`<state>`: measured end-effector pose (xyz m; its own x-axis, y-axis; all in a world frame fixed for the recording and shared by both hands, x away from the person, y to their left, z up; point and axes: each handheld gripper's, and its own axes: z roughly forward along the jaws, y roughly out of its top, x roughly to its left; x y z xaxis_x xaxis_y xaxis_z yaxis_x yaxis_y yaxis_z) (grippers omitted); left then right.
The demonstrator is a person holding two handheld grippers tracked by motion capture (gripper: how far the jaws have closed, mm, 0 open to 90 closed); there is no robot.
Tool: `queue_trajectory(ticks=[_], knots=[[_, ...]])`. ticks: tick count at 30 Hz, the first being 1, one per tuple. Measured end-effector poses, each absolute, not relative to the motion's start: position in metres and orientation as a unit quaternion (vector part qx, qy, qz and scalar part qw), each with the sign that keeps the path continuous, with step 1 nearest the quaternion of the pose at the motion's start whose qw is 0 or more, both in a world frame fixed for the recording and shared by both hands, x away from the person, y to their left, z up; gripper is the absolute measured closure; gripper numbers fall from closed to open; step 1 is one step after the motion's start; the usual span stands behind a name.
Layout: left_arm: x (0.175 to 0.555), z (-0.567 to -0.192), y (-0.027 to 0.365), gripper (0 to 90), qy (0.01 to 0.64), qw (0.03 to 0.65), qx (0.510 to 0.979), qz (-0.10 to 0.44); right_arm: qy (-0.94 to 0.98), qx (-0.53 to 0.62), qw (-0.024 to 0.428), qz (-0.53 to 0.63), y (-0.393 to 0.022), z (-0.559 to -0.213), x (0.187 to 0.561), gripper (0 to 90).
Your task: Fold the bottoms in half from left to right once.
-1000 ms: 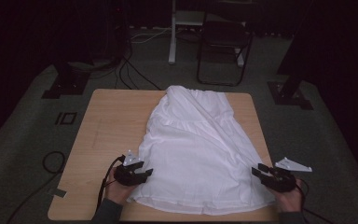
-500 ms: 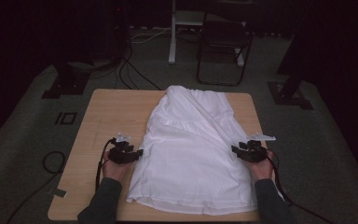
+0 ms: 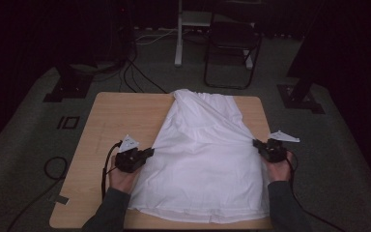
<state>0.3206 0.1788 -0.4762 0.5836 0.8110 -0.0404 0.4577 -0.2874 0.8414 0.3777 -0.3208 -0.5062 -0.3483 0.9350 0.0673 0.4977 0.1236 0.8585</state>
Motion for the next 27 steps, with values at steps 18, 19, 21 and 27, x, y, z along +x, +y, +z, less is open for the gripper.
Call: queue_trajectory(ticks=[18,19,21,27], knots=[[0.417,-0.535,0.156,39.4,0.489,0.377,0.771,0.154,0.709,0.575,0.232,0.336,-0.342,-0.564,0.405,86.2],[0.422,-0.538,0.154,39.5,0.492,0.376,0.771,0.149,0.709,0.575,0.231,0.336,-0.343,-0.564,0.405,85.9],[0.431,-0.542,0.149,40.5,0.491,0.367,0.776,0.147,0.708,0.575,0.231,0.339,-0.343,-0.564,0.405,85.5],[0.435,-0.551,0.145,85.9,0.473,0.357,0.795,0.130,0.707,0.572,0.233,0.344,-0.344,-0.566,0.404,85.7]])
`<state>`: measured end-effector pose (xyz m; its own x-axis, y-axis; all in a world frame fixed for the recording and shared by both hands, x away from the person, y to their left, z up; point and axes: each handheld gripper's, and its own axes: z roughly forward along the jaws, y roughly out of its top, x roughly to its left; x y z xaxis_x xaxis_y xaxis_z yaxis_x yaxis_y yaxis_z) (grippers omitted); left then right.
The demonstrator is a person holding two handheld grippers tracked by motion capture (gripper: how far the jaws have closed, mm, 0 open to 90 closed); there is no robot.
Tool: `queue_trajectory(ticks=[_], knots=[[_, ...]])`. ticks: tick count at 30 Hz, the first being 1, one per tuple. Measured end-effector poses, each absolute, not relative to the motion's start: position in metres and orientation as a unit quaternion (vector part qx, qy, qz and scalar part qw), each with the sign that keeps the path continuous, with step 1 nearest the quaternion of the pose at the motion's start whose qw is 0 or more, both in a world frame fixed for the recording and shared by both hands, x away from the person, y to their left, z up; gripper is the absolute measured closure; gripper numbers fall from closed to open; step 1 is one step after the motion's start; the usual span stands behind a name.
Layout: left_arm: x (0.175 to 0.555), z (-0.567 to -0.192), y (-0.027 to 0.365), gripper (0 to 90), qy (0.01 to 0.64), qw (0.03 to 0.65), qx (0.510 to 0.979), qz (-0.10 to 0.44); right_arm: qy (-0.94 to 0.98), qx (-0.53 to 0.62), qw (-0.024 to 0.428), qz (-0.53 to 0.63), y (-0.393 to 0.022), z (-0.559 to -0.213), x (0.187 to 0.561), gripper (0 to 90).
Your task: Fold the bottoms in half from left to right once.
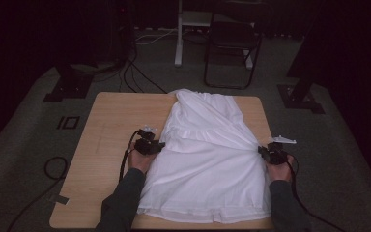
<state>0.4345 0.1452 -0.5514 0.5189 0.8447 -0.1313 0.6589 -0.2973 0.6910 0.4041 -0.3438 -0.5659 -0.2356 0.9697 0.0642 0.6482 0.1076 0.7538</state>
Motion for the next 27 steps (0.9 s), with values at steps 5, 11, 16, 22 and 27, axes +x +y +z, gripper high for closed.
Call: queue_trajectory(ticks=[5,11,16,22,27], knots=[[0.417,-0.551,0.165,90.0,0.482,0.363,0.784,0.149,0.708,0.571,0.234,0.345,-0.340,-0.566,0.397,88.0],[0.379,-0.548,0.196,90.0,0.480,0.370,0.778,0.166,0.724,0.553,0.216,0.351,-0.336,-0.567,0.369,88.3],[0.348,-0.546,0.208,90.0,0.472,0.360,0.785,0.178,0.731,0.542,0.201,0.364,-0.328,-0.569,0.338,88.4],[0.296,-0.553,0.221,90.0,0.477,0.354,0.790,0.153,0.769,0.510,0.190,0.335,-0.313,-0.565,0.286,88.4],[0.300,-0.546,0.225,66.9,0.468,0.382,0.780,0.166,0.783,0.494,0.179,0.333,-0.308,-0.558,0.286,60.3]])
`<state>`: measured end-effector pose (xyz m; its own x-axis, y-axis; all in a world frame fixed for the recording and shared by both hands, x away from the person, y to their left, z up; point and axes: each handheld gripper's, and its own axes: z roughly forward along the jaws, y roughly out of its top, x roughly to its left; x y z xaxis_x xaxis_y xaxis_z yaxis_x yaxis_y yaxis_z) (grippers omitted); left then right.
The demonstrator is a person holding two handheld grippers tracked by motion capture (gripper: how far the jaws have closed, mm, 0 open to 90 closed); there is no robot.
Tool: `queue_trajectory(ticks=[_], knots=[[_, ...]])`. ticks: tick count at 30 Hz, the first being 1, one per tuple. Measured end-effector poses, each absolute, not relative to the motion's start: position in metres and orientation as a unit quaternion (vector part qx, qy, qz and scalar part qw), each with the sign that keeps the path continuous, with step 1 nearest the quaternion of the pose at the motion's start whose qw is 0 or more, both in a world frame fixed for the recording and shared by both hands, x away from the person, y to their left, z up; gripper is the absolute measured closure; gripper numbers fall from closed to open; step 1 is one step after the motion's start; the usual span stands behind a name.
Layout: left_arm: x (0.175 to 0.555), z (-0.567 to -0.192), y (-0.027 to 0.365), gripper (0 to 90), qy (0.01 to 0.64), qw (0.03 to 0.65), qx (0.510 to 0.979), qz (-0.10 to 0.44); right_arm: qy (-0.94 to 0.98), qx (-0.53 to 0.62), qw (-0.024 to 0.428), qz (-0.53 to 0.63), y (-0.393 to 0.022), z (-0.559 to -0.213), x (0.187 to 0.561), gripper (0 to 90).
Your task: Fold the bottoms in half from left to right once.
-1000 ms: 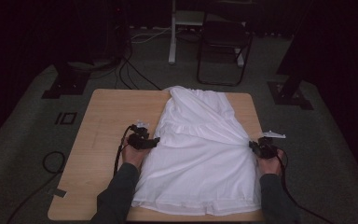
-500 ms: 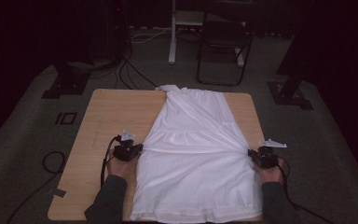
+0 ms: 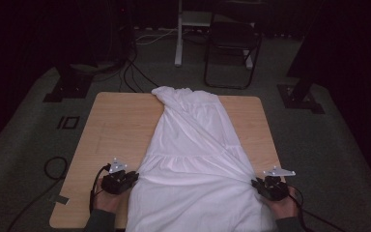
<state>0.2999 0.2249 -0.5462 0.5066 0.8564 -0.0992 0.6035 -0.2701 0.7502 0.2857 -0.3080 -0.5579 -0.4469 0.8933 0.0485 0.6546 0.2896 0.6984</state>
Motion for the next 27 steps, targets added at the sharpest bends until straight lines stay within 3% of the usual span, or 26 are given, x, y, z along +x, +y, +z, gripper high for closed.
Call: queue_trajectory(ticks=[4,7,10,15,17,20,22,23,24,25,27], knots=[[0.318,-0.537,0.226,54.9,0.475,0.399,0.762,0.184,0.770,0.476,0.193,0.378,-0.298,-0.541,0.308,49.1],[0.334,-0.533,0.224,53.2,0.480,0.402,0.759,0.180,0.774,0.462,0.194,0.387,-0.289,-0.534,0.326,48.5],[0.352,-0.531,0.219,52.0,0.481,0.400,0.760,0.178,0.780,0.443,0.175,0.406,-0.267,-0.528,0.366,48.4],[0.379,-0.535,0.203,48.6,0.485,0.389,0.767,0.162,0.786,0.438,0.148,0.411,-0.237,-0.533,0.403,47.7],[0.391,-0.541,0.194,47.8,0.487,0.379,0.773,0.149,0.789,0.443,0.139,0.402,-0.228,-0.538,0.412,51.4],[0.403,-0.548,0.188,48.3,0.500,0.376,0.767,0.141,0.798,0.445,0.121,0.387,-0.222,-0.543,0.418,64.8],[0.409,-0.552,0.187,55.6,0.508,0.388,0.761,0.111,0.802,0.442,0.119,0.384,-0.222,-0.544,0.417,76.4],[0.412,-0.553,0.186,63.4,0.505,0.394,0.763,0.091,0.801,0.442,0.122,0.385,-0.223,-0.543,0.416,81.8],[0.411,-0.553,0.186,76.8,0.496,0.398,0.767,0.080,0.801,0.440,0.124,0.386,-0.224,-0.541,0.414,85.4],[0.408,-0.550,0.183,85.7,0.491,0.391,0.773,0.096,0.800,0.438,0.128,0.390,-0.225,-0.538,0.413,86.3],[0.393,-0.536,0.175,87.3,0.466,0.407,0.773,0.142,0.798,0.429,0.147,0.397,-0.228,-0.530,0.408,87.1]])
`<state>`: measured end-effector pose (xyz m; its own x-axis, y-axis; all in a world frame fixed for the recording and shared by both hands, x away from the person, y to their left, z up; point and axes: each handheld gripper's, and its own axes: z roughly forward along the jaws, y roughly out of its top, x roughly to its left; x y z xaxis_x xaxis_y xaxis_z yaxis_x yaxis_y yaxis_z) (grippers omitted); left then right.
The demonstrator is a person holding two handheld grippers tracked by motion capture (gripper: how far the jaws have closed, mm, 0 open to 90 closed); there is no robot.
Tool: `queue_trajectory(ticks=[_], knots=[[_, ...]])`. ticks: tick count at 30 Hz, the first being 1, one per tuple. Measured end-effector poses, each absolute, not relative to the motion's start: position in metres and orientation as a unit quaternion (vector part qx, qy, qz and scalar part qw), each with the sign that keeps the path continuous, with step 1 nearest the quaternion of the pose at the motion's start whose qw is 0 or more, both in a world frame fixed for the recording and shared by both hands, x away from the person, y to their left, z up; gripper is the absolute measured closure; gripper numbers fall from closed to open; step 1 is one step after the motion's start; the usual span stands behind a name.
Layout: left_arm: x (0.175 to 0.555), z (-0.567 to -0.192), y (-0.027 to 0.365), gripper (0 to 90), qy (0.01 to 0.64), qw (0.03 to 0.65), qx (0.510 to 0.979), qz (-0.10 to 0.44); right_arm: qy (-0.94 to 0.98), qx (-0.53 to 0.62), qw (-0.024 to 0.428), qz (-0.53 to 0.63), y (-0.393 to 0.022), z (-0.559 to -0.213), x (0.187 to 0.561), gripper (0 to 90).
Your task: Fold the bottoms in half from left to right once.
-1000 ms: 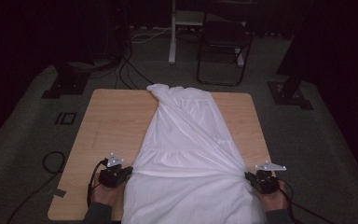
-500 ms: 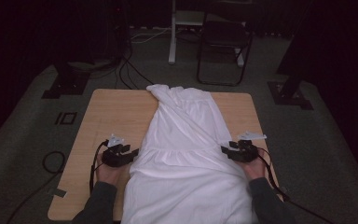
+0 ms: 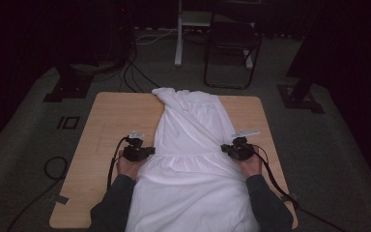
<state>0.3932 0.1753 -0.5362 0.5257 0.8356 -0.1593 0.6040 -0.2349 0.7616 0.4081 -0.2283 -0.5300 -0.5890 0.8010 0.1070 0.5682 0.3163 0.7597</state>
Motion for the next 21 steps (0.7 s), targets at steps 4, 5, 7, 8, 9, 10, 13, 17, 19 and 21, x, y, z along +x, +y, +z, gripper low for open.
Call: queue_trajectory(ticks=[4,5,7,8,9,10,13,17,19,21], knots=[[0.368,-0.502,0.166,87.0,0.440,0.448,0.755,0.188,0.751,0.446,0.211,0.439,-0.253,-0.501,0.393,87.3],[0.368,-0.499,0.161,86.0,0.433,0.444,0.763,0.182,0.739,0.455,0.222,0.444,-0.260,-0.496,0.391,87.3],[0.372,-0.501,0.147,76.7,0.420,0.417,0.783,0.189,0.732,0.471,0.232,0.434,-0.271,-0.497,0.393,87.1],[0.376,-0.503,0.141,68.4,0.417,0.402,0.792,0.194,0.733,0.481,0.233,0.420,-0.274,-0.502,0.397,87.0],[0.380,-0.506,0.135,61.5,0.418,0.394,0.795,0.195,0.737,0.489,0.235,0.403,-0.275,-0.510,0.401,86.8],[0.386,-0.509,0.131,56.5,0.421,0.385,0.797,0.198,0.739,0.499,0.230,0.390,-0.277,-0.518,0.405,86.6],[0.404,-0.521,0.122,46.3,0.443,0.354,0.799,0.201,0.737,0.524,0.216,0.367,-0.280,-0.542,0.416,85.9],[0.424,-0.542,0.121,42.2,0.471,0.321,0.801,0.184,0.740,0.533,0.209,0.352,-0.277,-0.558,0.422,84.9],[0.426,-0.549,0.126,53.2,0.473,0.338,0.799,0.154,0.741,0.534,0.208,0.350,-0.275,-0.561,0.421,84.6],[0.422,-0.550,0.130,75.1,0.466,0.351,0.800,0.142,0.737,0.536,0.203,0.358,-0.275,-0.562,0.419,84.5]])
